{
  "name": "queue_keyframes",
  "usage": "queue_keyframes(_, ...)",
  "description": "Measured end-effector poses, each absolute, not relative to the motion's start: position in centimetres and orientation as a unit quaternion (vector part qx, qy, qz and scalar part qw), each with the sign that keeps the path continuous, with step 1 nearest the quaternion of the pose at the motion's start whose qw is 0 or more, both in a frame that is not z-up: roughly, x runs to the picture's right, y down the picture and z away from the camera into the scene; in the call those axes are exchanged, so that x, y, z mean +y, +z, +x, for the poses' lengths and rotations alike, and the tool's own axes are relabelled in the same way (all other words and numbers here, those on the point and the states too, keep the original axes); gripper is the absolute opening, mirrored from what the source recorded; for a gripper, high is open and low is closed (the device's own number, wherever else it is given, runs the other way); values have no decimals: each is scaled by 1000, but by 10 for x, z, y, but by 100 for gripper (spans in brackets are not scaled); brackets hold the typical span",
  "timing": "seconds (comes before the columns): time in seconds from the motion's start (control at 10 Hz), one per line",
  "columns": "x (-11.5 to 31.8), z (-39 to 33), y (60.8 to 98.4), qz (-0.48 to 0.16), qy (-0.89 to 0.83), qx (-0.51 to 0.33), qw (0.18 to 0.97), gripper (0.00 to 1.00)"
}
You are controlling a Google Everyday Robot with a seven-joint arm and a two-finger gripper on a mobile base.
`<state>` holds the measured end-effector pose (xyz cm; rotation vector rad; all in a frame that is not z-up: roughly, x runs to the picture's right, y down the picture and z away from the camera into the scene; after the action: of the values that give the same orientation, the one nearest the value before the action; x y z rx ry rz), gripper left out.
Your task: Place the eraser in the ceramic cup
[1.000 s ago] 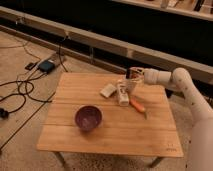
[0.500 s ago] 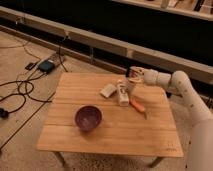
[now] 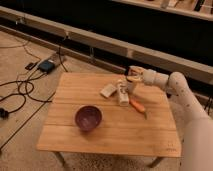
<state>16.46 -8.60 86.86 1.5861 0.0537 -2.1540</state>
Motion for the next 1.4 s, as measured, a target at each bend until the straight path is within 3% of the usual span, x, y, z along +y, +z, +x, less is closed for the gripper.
queue_keyframes(0.4,-90,177,877,571,-774,16,273,74)
queue_keyframes(0.5,-90,179,877,573,-768,13,285,80)
queue_keyframes(1.1,-79,185,877,584,-740,-8,332,80)
queue_keyframes(1.4,-79,186,867,588,-750,-10,303,80)
